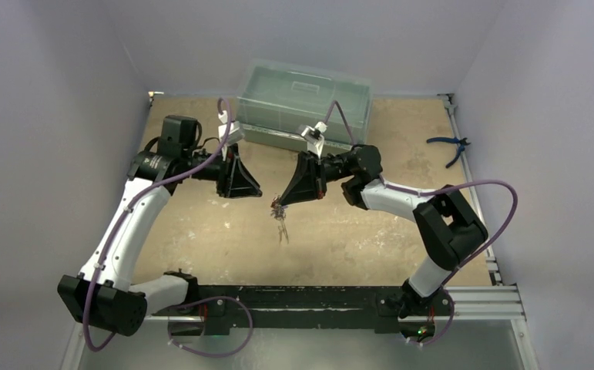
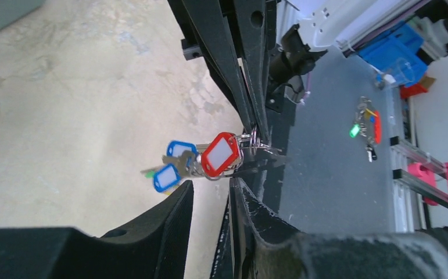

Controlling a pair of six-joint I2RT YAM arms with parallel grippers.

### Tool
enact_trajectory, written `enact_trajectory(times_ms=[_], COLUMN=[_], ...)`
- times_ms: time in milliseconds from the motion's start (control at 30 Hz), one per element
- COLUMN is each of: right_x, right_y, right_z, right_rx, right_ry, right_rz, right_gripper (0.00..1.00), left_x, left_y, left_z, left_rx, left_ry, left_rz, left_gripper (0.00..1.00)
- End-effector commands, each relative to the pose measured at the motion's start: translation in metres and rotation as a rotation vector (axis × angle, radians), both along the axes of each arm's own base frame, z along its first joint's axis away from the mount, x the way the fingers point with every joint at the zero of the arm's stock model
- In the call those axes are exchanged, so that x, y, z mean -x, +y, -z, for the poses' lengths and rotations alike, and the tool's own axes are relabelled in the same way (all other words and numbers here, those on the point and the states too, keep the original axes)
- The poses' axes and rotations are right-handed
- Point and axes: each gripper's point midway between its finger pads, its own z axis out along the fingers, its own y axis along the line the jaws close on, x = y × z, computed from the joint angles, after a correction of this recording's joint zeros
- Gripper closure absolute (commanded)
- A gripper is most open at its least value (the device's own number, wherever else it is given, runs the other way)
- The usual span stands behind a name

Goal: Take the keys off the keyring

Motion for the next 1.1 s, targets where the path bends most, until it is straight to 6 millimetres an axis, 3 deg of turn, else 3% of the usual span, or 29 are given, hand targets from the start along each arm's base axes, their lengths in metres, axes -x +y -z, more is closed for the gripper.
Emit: enact_trajectory(times_ms=[0,667,1067], right_x=[-0.004,-0.009,-0.008], right_y=[0.002,0.004,0.000], right_z=[-0.009,-0.010,-0.015], right_rx=[-0.035,-0.038,-0.053], right_ry=[-0.049,-0.052,-0.071], right_rz=[0.054,0.089,0.110], right_gripper=[1.00,1.00,1.00], left_x=[0.015,0.024,0.030], left_y=[-0.011,-0.040,-0.039], left_z=[-0.001,-0.007,-0.006], left_rx=[0.074,0.146,0.156], left_ry=[0.051,0.127,0.157], left_rz=[0.105,0.136,0.128], left_gripper=[0.72,0.72,0.76])
